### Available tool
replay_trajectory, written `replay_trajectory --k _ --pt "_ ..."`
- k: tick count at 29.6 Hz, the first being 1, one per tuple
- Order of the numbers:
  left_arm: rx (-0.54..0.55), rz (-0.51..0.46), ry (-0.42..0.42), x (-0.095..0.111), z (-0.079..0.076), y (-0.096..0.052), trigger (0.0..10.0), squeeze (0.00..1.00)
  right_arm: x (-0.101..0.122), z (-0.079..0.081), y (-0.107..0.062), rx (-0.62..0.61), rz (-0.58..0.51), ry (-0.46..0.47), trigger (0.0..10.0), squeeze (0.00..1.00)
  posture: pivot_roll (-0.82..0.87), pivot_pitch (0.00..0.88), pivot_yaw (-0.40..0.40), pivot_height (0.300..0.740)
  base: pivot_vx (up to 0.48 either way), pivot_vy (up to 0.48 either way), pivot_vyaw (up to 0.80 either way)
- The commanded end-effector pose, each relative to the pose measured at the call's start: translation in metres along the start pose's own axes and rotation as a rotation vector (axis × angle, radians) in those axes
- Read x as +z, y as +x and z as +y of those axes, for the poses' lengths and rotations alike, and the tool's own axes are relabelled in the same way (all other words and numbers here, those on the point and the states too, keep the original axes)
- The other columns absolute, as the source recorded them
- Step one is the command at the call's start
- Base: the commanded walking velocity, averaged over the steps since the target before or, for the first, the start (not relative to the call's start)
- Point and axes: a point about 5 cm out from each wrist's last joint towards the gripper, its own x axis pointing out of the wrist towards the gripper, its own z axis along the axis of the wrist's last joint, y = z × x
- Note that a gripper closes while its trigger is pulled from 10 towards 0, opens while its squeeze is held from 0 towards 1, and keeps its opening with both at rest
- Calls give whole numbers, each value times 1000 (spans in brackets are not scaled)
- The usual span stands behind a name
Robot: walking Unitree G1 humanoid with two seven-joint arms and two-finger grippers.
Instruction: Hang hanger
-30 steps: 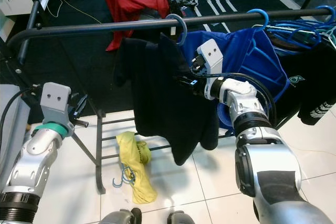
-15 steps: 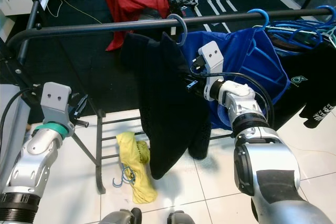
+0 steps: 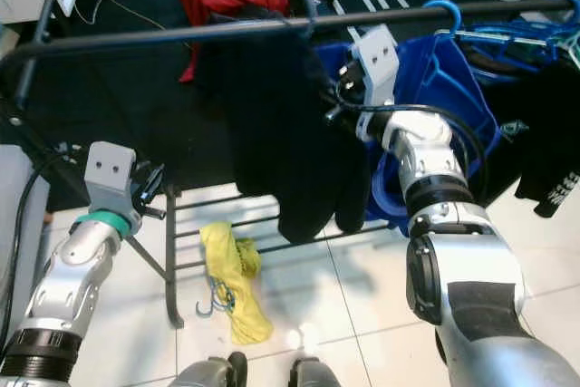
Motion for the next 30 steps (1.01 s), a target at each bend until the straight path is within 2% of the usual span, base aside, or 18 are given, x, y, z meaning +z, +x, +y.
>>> replay_trajectory --k 1,4,6,8,9,10,11,13,14,15,16,18,19,20,21,26,27,30 --pt "-3 23 -12 -6 -2 -1 10000 0 55 -3 6 11 -229 -118 10000 0 -7 68 67 740 0 0 0" --pt "-7 19 -18 -6 -5 -2 10000 0 39 7 -3 30 -177 -115 10000 0 -16 73 62 740 0 0 0" --pt "-17 14 -13 -4 -5 -2 10000 0 15 24 -21 44 -120 -90 10000 0 -26 81 64 740 0 0 0" --pt "-17 14 -13 -4 -5 -2 10000 0 15 24 -21 44 -120 -90 10000 0 -26 81 64 740 0 0 0" --pt "-25 10 -6 -3 -4 -3 10000 0 5 34 -31 52 -95 -73 10000 0 -31 83 65 740 0 0 0" --pt "-25 10 -6 -3 -4 -3 10000 0 5 34 -31 52 -95 -73 10000 0 -31 83 65 740 0 0 0" --pt "-50 2 3 1 0 -3 10000 0 -7 48 -47 55 -61 -31 10000 0 -54 86 71 740 0 0 0" --pt "-50 2 3 1 0 -3 10000 0 -7 48 -47 55 -61 -31 10000 0 -54 86 71 740 0 0 0" --pt "-92 -12 20 7 4 -3 10000 0 -21 63 -63 51 -25 29 10000 0 -64 86 73 740 0 0 0" --pt "-92 -12 20 7 4 -3 10000 0 -21 63 -63 51 -25 29 10000 0 -64 86 73 740 0 0 0" --pt "-139 -29 41 13 8 -3 10000 0 -35 76 -75 48 20 75 10000 0 -66 83 77 740 0 0 0" --pt "-139 -29 41 13 8 -3 10000 0 -35 76 -75 48 20 75 10000 0 -66 83 77 740 0 0 0" --pt "-183 -54 75 22 14 -5 10000 0 -49 87 -85 54 63 128 10000 0 -66 79 79 740 0 0 0" --pt "-183 -54 75 22 14 -5 10000 0 -49 87 -85 54 63 128 10000 0 -66 79 79 740 0 0 0" --pt "-208 -73 102 30 20 -9 10000 0 -63 97 -89 76 113 162 10000 0 -55 73 73 740 0 0 0" --pt "-239 -83 122 34 23 -15 10000 0 -70 103 -87 93 132 177 10000 0 -40 71 69 740 0 0 0" --pt "-291 -77 87 36 18 -26 10000 0 -65 101 -78 114 105 165 10000 0 -31 66 65 740 0 0 0" --pt "-343 -67 37 36 11 -35 10000 0 -53 97 -68 133 67 141 10000 0 -31 63 62 740 0 0 0"
